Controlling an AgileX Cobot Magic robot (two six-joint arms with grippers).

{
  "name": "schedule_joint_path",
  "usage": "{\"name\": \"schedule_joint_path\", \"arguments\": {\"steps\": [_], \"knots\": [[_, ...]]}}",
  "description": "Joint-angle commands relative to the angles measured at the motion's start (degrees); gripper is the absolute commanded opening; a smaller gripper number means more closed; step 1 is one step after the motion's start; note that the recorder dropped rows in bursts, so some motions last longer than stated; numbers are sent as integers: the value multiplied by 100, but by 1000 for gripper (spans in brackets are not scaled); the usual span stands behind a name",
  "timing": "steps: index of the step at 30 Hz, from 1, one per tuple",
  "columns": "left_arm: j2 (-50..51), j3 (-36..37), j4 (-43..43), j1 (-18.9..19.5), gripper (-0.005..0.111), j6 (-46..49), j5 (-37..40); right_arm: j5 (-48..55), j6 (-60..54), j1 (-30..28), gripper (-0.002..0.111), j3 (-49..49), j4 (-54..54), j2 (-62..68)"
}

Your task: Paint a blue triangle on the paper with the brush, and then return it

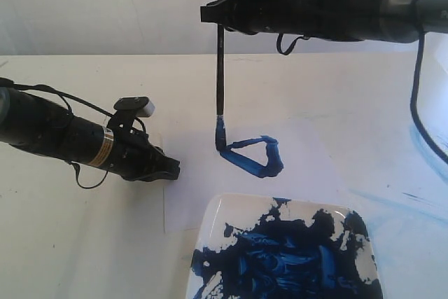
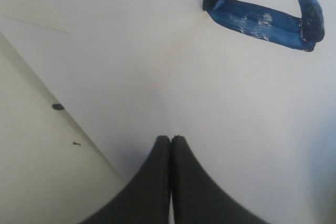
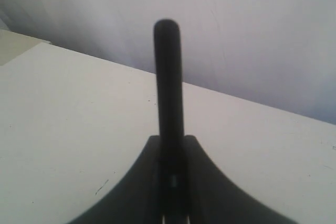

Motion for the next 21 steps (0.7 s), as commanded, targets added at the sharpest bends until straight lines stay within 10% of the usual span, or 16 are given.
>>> {"name": "schedule_joint_path", "arguments": {"steps": [1,21], "knots": [[-27,36,104,-15,0,27,194,-191,-68,-7,0,-40,7,-7],[-27,36,104,-15,0,32,182,-713,-68,-7,0,38,7,-7]]}}
